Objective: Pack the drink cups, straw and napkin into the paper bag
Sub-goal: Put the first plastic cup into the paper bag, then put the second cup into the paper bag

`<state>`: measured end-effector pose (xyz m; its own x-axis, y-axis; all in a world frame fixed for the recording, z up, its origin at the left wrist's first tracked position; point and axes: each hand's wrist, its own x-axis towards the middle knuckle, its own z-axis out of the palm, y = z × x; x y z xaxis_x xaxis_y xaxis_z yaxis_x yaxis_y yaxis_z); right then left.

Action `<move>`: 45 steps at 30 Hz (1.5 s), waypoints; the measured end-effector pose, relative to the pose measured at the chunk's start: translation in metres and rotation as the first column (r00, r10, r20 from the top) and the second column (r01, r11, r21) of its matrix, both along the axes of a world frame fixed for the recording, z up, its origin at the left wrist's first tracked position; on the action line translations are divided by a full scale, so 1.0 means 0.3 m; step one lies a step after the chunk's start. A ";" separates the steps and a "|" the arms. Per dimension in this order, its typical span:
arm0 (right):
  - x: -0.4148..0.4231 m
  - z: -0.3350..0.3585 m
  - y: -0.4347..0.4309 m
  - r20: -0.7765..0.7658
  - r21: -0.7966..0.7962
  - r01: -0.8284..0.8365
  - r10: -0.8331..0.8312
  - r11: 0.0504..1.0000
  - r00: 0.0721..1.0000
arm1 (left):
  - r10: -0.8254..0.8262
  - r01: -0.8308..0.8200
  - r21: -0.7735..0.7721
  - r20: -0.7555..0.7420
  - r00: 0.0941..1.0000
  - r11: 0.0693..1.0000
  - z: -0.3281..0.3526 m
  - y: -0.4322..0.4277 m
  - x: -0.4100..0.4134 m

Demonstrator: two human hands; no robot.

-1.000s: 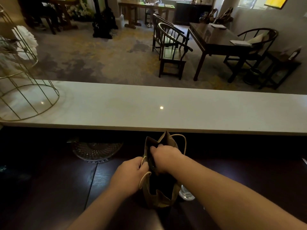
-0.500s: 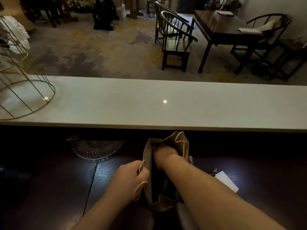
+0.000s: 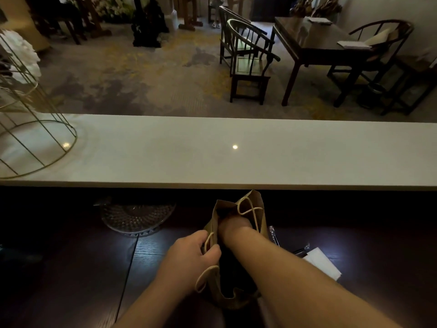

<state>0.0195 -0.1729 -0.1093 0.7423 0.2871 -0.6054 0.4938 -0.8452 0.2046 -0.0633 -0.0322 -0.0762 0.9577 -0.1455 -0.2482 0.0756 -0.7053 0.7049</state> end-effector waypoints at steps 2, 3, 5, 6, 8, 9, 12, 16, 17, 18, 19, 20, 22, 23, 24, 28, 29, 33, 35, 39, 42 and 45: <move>-0.025 0.052 -0.004 -0.051 -0.031 0.052 -0.054 0.998 0.997 | 0.006 -0.007 -0.014 -0.026 1.000 1.000 0.001 0.006 0.003; -0.035 0.095 -0.006 -0.078 -0.006 0.103 -0.103 0.995 0.992 | 0.009 -0.010 -0.022 -0.035 0.999 1.000 0.004 0.010 0.005; -0.072 0.209 -0.026 -0.085 0.150 0.180 -0.169 0.972 0.982 | 0.010 -0.012 -0.037 -0.045 0.999 0.999 0.007 0.021 0.009; -0.098 0.274 -0.040 -0.060 0.233 0.178 -0.168 0.956 0.984 | 0.010 -0.012 -0.043 -0.053 0.999 0.999 0.008 0.027 0.012; -0.151 0.378 -0.082 0.051 0.410 0.143 -0.179 0.901 0.983 | 0.012 -0.016 -0.056 -0.070 0.997 0.998 0.013 0.036 0.015; -0.184 0.425 -0.103 0.124 0.488 0.100 -0.181 0.867 0.976 | 0.014 -0.019 -0.068 -0.077 0.997 0.997 0.015 0.038 0.015; -0.273 0.513 -0.192 0.275 0.647 0.060 -0.306 0.760 0.912 | -0.001 -0.005 -0.082 -0.078 0.997 0.997 0.017 0.044 0.013; -0.347 0.488 -0.349 0.267 0.690 0.245 -0.553 0.682 0.789 | -0.012 0.003 -0.095 -0.093 0.996 0.995 0.014 0.038 0.010; -0.358 0.452 -0.382 0.239 0.670 0.299 -0.578 0.680 0.780 | -0.013 0.003 -0.099 -0.093 0.996 0.995 0.010 0.033 0.010; -0.368 0.405 -0.407 0.201 0.630 0.359 -0.592 0.688 0.781 | -0.016 0.007 -0.098 -0.090 0.996 0.995 0.008 0.028 0.009; -0.380 0.354 -0.420 0.160 0.576 0.409 -0.588 0.708 0.793 | -0.020 0.012 -0.096 -0.086 0.996 0.995 0.004 0.026 0.009; -0.392 0.291 -0.429 0.115 0.514 0.447 -0.576 0.732 0.809 | -0.023 0.015 -0.091 -0.086 0.996 0.996 0.002 0.023 0.008; -0.416 0.160 -0.436 0.050 0.429 0.476 -0.546 0.768 0.836 | -0.021 0.014 -0.087 -0.085 0.996 0.996 -0.006 0.017 0.009; -0.427 0.098 -0.431 0.024 0.411 0.485 -0.541 0.772 0.841 | -0.019 0.011 -0.086 -0.085 0.996 0.996 -0.010 0.016 0.009; -0.436 0.040 -0.424 -0.003 0.396 0.494 -0.537 0.774 0.843 | -0.015 0.008 -0.084 -0.086 0.996 0.996 -0.013 0.016 0.009; -0.464 -0.104 -0.399 -0.065 0.331 0.497 -0.506 0.802 0.860 | -0.004 -0.004 -0.090 -0.083 0.997 0.996 -0.023 0.024 0.010; -0.467 -0.119 -0.392 -0.058 0.323 0.490 -0.499 0.810 0.864 | 0.000 -0.008 -0.089 -0.082 0.997 0.996 -0.027 0.027 0.011; -0.462 -0.164 -0.382 0.000 0.326 0.458 -0.484 0.827 0.875 | 0.006 -0.013 -0.087 -0.073 0.997 0.996 -0.034 0.028 0.008; -0.457 -0.183 -0.386 -0.007 0.325 0.461 -0.485 0.826 0.874 | 0.005 -0.013 -0.099 -0.079 0.997 0.995 -0.030 0.026 0.004; -0.451 -0.201 -0.390 -0.003 0.315 0.462 -0.486 0.829 0.874 | 0.001 -0.013 -0.119 -0.096 0.995 0.993 -0.019 0.023 0.001; -0.449 -0.185 -0.377 0.002 0.287 0.453 -0.474 0.844 0.881 | 0.002 -0.013 -0.119 -0.090 0.996 0.993 -0.017 0.026 -0.001; -0.445 -0.119 -0.363 -0.014 0.240 0.446 -0.456 0.862 0.890 | -0.005 -0.007 -0.120 -0.098 0.995 0.993 -0.014 0.032 -0.003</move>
